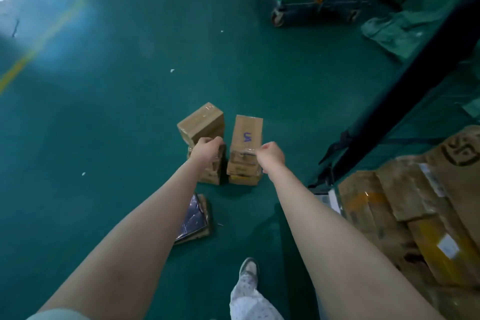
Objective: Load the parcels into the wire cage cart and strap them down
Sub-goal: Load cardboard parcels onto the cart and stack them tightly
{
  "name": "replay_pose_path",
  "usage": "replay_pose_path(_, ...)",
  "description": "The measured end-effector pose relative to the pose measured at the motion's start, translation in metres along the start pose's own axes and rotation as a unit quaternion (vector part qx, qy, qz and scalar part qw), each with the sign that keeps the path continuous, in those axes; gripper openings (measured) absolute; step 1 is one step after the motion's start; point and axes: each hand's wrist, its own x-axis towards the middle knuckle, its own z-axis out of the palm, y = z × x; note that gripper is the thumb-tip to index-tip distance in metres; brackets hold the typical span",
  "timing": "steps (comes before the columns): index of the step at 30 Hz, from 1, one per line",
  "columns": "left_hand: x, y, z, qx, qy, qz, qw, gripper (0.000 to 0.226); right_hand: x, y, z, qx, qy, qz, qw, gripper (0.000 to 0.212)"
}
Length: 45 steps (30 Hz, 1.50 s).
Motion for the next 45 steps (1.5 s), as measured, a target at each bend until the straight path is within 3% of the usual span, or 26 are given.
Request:
replay_pose_path(4, 0.045, 0.003, -0.009, 0.037, 0.022, -0.014, 0.999, 0.060, 0.039, -0.014, 0.018, -0.022, -0.028, 0.008, 0.999, 0.024)
replay_pose_path(6, 0.059, -0.001, -0.013, 0.122, 0.032, -0.005, 0.992, 0.068, 0.053, -0.015, 0.028, -0.034, -0.043, 0.017, 0.998, 0.025)
replay_pose_path(10, 0.100, -0.012, -0.023, 0.334, 0.030, 0.041, 0.941, 0.073, 0.086, -0.025, 0.054, -0.052, -0.059, 0.032, 0.996, 0.024)
replay_pose_path(20, 0.230, -0.012, -0.042, 0.373, 0.011, 0.001, 0.928, 0.095, 0.166, -0.052, 0.126, -0.041, -0.089, 0.075, 0.992, 0.018)
replay_pose_path(33, 0.340, -0.045, -0.028, 0.511, -0.006, 0.000, 0.860, 0.128, 0.229, -0.041, 0.196, -0.003, -0.134, 0.132, 0.982, 0.021)
replay_pose_path(36, 0.338, -0.047, -0.030, 0.491, 0.025, 0.045, 0.869, 0.116, 0.230, -0.036, 0.195, -0.001, -0.133, 0.145, 0.981, 0.021)
replay_pose_path(39, 0.323, -0.035, -0.031, 0.417, 0.019, 0.038, 0.908, 0.110, 0.223, -0.041, 0.190, -0.001, -0.129, 0.153, 0.980, 0.024)
replay_pose_path(45, 0.278, -0.008, -0.022, 0.325, 0.006, 0.055, 0.944, 0.107, 0.200, -0.063, 0.164, 0.047, -0.100, 0.171, 0.979, 0.030)
